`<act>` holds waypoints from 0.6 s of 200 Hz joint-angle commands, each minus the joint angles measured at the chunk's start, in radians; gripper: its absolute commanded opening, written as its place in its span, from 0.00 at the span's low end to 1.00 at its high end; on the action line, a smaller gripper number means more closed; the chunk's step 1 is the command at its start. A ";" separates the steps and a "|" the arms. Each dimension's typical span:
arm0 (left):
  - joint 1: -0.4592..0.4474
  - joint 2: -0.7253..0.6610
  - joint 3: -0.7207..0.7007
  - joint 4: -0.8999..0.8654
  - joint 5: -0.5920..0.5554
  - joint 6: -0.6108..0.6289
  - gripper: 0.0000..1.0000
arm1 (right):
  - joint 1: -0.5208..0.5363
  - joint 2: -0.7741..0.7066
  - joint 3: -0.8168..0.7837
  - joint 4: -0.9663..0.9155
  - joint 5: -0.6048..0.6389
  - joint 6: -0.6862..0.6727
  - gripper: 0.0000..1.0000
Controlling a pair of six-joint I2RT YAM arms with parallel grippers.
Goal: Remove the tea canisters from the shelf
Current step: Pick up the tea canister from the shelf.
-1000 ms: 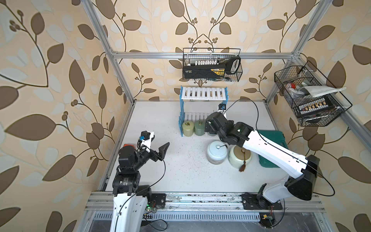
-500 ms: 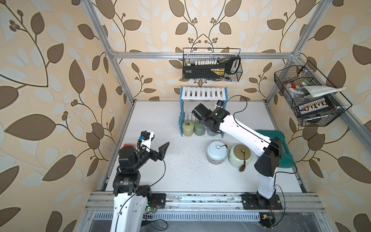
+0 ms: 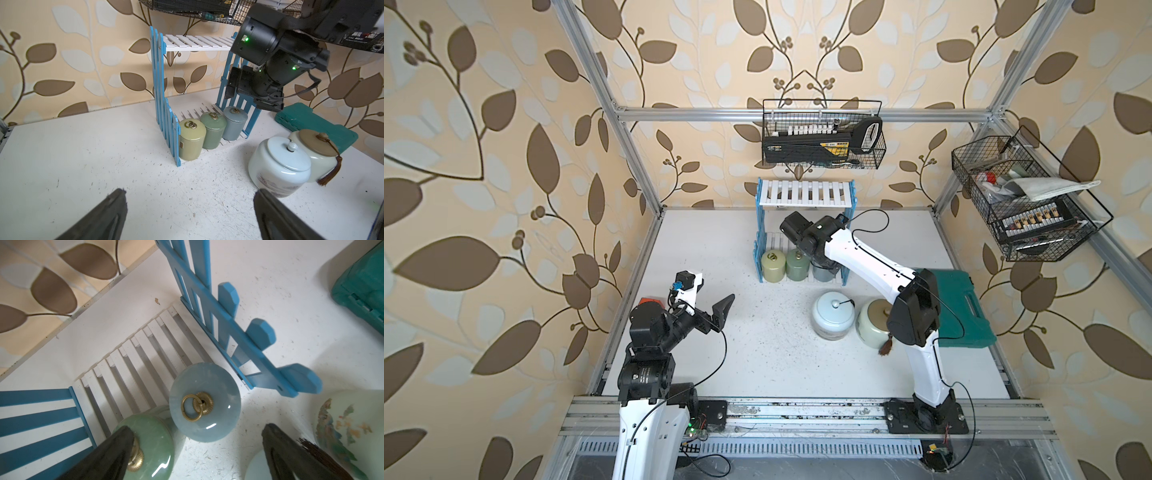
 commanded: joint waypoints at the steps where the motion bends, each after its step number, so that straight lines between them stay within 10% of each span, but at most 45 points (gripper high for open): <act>1: -0.004 -0.007 -0.001 0.042 0.017 0.007 0.99 | -0.014 0.037 0.043 -0.060 -0.002 0.052 0.99; 120: -0.008 -0.012 0.010 0.016 0.027 0.021 0.99 | -0.053 0.152 0.098 -0.083 -0.045 0.139 0.99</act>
